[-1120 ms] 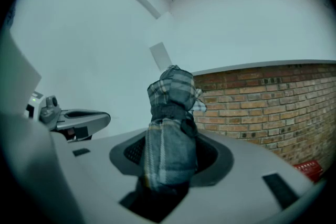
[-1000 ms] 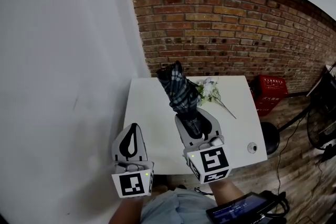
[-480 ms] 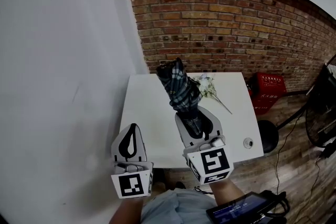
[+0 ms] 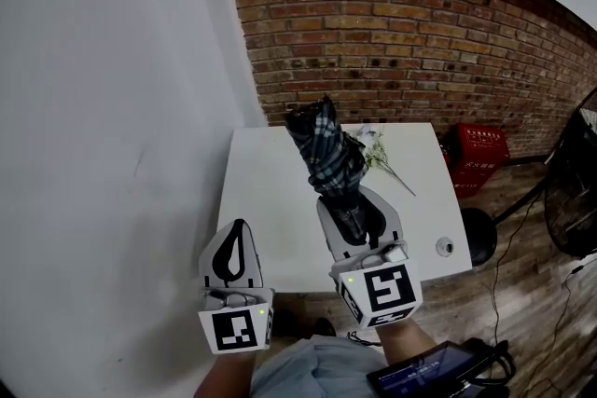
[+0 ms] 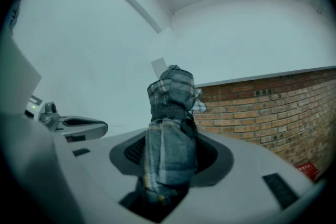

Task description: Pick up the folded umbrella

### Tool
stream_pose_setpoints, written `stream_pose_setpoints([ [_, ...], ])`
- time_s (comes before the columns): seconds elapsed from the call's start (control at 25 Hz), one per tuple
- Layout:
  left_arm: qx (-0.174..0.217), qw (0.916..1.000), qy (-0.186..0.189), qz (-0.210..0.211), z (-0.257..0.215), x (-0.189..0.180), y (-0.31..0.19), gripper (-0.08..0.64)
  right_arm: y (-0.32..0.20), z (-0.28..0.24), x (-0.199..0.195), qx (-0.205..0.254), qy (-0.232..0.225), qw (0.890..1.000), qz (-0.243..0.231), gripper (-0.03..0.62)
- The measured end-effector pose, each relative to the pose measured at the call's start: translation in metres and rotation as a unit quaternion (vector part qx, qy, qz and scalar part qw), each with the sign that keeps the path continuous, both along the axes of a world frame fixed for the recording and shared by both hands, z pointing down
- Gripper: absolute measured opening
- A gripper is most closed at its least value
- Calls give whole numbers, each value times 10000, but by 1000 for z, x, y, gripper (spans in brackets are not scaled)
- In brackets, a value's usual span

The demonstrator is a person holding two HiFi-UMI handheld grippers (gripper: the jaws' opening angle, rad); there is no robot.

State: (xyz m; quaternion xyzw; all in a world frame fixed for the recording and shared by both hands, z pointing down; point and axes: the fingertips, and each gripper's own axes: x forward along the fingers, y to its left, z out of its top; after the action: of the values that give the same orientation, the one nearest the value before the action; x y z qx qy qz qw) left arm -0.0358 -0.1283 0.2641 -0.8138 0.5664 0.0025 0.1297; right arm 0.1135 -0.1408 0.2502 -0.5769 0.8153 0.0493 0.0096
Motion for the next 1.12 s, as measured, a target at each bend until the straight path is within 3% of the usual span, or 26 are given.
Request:
stream_pose_setpoints([
  [0.12, -106, 9999, 49, 65, -2, 0, 1, 8, 1, 0, 0, -22, -22, 10000, 75, 189],
  [0.28, 135, 9998, -81, 106, -9, -6, 0, 8, 2, -2, -2, 8, 3, 9999, 148, 190],
  [1.12, 372, 9992, -103, 105, -35, -11, -5, 8, 13, -20, -7, 264, 22, 9995, 148, 190],
])
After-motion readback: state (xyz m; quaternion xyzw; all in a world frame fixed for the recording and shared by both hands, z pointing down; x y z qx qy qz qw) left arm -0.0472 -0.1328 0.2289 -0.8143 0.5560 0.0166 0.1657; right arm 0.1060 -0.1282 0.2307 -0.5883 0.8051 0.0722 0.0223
